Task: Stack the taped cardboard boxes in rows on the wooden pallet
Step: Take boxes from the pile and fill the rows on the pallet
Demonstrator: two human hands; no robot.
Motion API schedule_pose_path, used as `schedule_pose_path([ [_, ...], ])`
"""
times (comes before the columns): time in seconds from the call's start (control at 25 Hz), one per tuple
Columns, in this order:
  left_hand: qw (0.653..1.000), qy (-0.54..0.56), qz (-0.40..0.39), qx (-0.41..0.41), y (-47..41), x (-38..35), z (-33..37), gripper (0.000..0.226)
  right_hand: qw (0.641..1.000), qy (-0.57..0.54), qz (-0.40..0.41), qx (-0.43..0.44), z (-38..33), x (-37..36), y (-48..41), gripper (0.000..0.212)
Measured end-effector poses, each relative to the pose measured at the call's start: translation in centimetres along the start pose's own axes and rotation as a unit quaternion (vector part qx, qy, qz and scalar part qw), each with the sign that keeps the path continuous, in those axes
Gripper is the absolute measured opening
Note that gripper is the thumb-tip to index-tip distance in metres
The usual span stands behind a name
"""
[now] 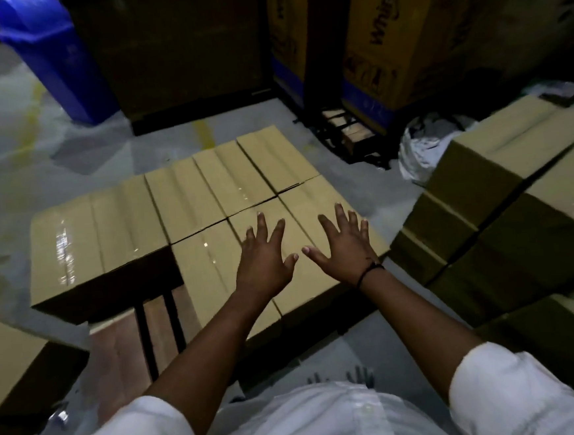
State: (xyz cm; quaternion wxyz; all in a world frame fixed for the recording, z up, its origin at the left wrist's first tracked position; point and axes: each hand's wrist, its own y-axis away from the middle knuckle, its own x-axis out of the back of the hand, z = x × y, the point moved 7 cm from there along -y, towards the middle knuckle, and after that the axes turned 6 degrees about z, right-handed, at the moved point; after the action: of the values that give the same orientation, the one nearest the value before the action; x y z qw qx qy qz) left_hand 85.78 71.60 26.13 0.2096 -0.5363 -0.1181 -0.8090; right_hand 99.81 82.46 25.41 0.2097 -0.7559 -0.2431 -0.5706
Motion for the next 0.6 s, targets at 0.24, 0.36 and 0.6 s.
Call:
schedule_pose_path([
  [0.24,0.996,-0.020,-0.017,-0.082,0.9,-4.2,14.6,0.078,0.996,0.000,0.039,-0.083,14.1,5.8,6.1,0.086],
  [0.36,0.991,-0.016,-0.035,-0.125,1.6,-6.2,20.8,0.079,0.990,-0.005,0.061,-0.129,20.0,8.8,9.0,0.085],
  [0.6,0.977,-0.015,-0.061,-0.204,1.8,-8.2,29.9,0.077,0.968,-0.025,0.098,-0.231,28.4,12.2,12.8,0.084],
])
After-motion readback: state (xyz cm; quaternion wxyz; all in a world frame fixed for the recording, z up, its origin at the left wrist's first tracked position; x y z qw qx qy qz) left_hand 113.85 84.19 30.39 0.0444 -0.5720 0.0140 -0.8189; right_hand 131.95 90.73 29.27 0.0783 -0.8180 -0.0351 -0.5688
